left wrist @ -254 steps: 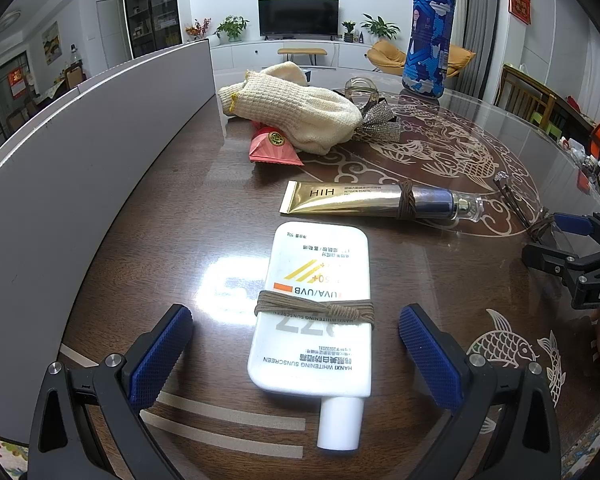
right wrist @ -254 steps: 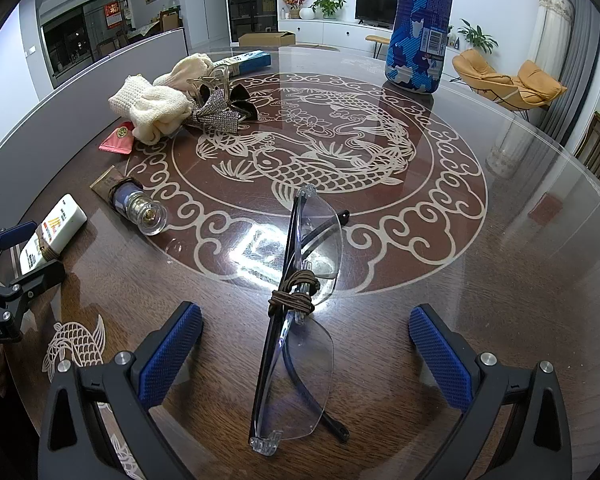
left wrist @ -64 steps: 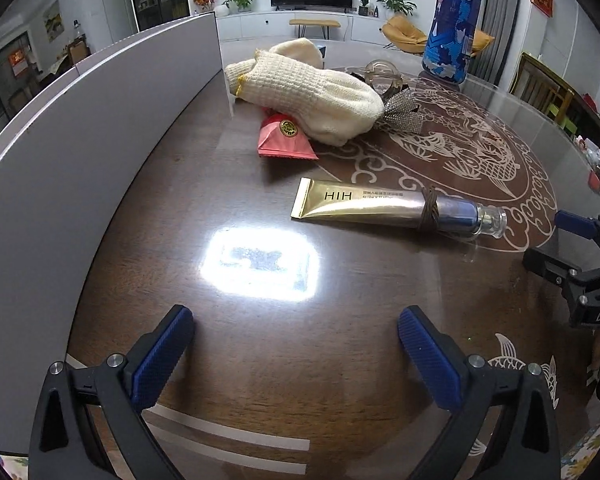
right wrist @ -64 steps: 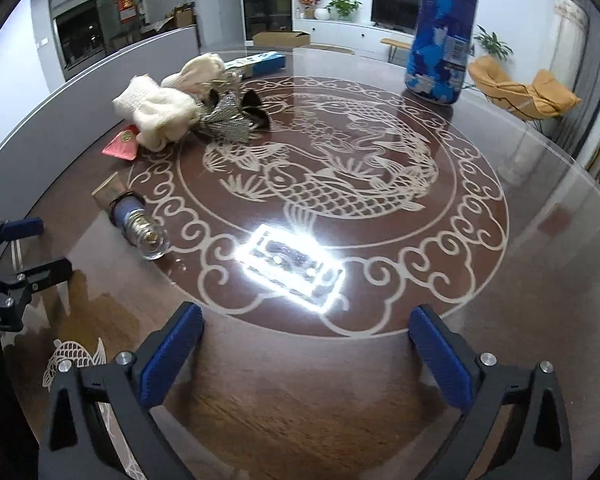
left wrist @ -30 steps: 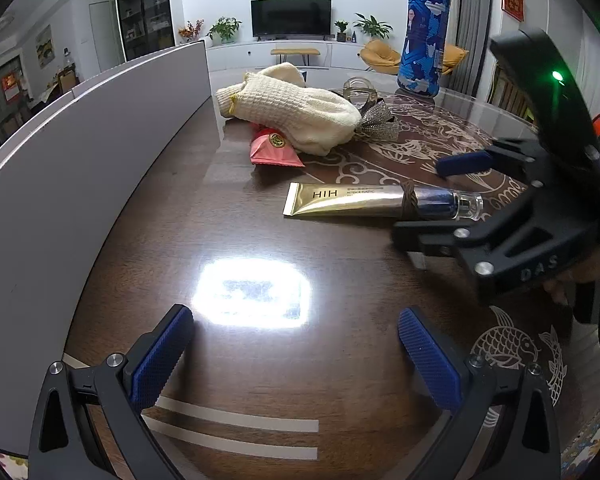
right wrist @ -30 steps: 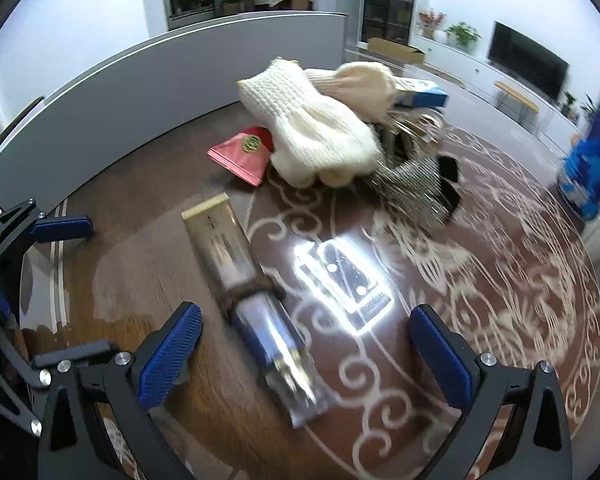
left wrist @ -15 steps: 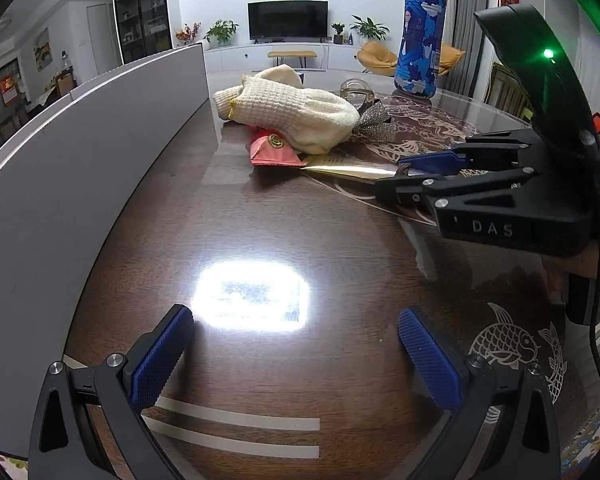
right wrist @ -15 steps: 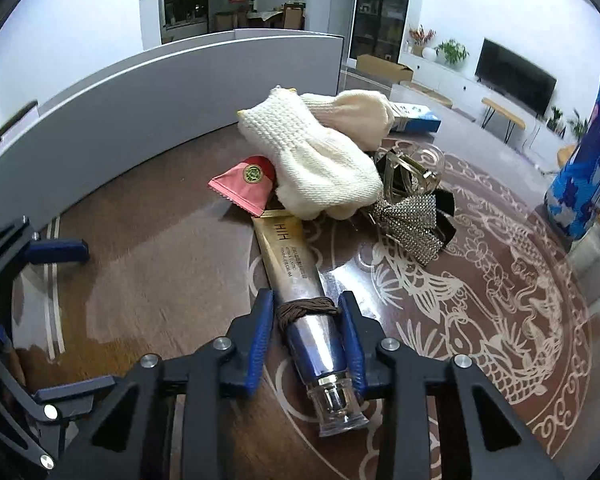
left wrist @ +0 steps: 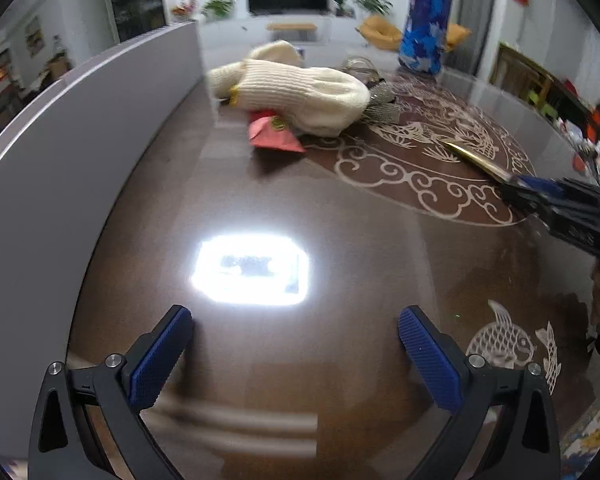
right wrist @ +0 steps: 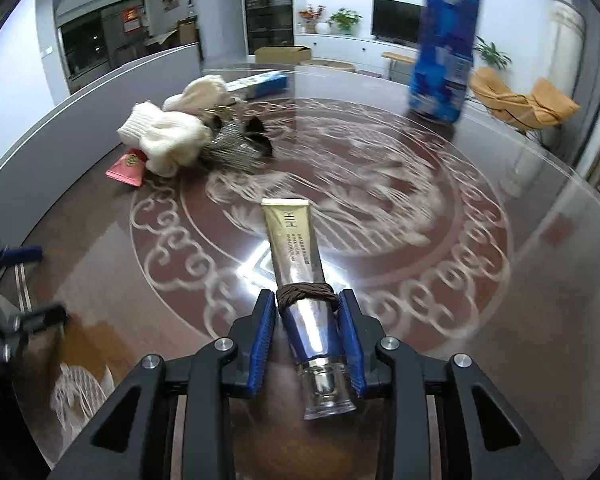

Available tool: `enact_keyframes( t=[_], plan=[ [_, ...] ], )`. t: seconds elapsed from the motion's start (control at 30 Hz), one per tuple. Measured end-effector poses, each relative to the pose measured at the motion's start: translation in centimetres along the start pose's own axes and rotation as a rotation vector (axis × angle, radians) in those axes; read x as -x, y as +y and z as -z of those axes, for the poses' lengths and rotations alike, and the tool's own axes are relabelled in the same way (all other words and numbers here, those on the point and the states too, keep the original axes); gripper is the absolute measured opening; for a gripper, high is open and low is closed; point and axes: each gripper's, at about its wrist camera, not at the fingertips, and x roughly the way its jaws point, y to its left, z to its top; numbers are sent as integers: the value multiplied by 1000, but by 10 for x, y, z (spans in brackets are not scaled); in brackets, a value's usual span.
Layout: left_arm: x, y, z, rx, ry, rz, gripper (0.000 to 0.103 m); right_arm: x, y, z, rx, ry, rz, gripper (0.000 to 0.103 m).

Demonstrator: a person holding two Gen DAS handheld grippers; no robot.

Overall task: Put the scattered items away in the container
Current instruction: 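Grasp the red snack packet with the left tool while the right tool lifts the HIH tube, then lower the red packet and HIH tube onto the table and open both tools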

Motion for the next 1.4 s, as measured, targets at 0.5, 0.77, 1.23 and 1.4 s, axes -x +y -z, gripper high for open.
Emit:
enact_keyframes(
  t=[0.5,0.77,1.23,1.4],
  plan=[
    [-65,26,-103,19,-46,-14,90,5,2,3,12,-4,-5,35],
    [-48,23,-95,6,-67,-18,35,6,2,3,14,-5,-8,35],
    [21,-13,19,-25,-63,45,37,6,2,4,21,-5,-15,36],
    [14,-12,17,-8,-47,-1,88,9,11,8,55,-6,-88,38]
  ],
)
